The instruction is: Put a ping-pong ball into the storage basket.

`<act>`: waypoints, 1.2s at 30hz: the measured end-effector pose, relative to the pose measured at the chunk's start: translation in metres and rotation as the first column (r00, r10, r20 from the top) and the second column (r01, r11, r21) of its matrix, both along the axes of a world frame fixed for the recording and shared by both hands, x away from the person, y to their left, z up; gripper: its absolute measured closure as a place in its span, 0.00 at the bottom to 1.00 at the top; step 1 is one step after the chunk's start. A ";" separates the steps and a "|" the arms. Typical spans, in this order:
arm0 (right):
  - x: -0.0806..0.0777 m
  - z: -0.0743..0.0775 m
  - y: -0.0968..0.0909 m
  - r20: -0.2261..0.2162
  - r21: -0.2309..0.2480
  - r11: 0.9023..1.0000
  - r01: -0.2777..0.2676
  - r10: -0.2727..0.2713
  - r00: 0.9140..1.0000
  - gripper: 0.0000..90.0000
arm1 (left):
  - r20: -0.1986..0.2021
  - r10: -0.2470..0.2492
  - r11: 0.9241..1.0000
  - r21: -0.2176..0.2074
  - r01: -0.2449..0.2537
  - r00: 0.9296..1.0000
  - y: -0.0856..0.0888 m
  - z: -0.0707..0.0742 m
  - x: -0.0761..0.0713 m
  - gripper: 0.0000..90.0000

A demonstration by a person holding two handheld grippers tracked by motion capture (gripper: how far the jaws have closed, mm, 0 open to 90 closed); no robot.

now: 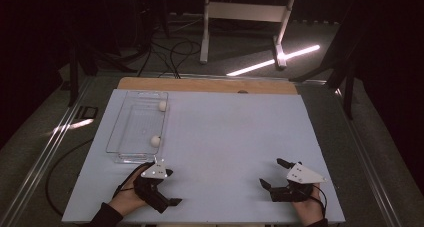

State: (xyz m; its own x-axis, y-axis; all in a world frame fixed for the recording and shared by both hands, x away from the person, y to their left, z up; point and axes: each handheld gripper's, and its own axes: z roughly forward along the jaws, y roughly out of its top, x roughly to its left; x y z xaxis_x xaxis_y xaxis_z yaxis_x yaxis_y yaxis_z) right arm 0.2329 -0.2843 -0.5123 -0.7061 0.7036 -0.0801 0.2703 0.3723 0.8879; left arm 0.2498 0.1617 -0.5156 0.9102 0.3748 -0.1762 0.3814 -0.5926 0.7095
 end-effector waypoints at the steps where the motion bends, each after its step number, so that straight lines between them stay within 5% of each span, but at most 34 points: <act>1: 0.000 0.000 0.000 0.001 -0.001 1.000 -0.001 0.001 1.000 0.10 | 0.000 0.000 1.000 -0.001 0.000 1.000 0.001 0.000 0.000 0.01; 21: 0.000 0.000 -0.001 0.001 0.002 1.000 -0.002 0.002 1.000 0.09 | 0.017 0.081 0.996 -0.023 -0.081 0.997 0.007 -0.003 0.001 0.01; 36: 0.000 0.000 -0.001 0.002 0.001 1.000 -0.002 0.002 1.000 0.10 | 0.039 0.184 0.983 -0.002 -0.184 0.982 0.002 -0.008 0.001 0.01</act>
State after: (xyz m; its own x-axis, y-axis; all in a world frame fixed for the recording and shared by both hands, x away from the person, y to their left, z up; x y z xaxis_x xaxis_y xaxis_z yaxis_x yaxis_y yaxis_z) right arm 0.2329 -0.2854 -0.5121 -0.7075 0.7021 -0.0806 0.2676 0.3716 0.8890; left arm 0.2510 0.1637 -0.5232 0.8318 0.5368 -0.1410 0.4560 -0.5161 0.7251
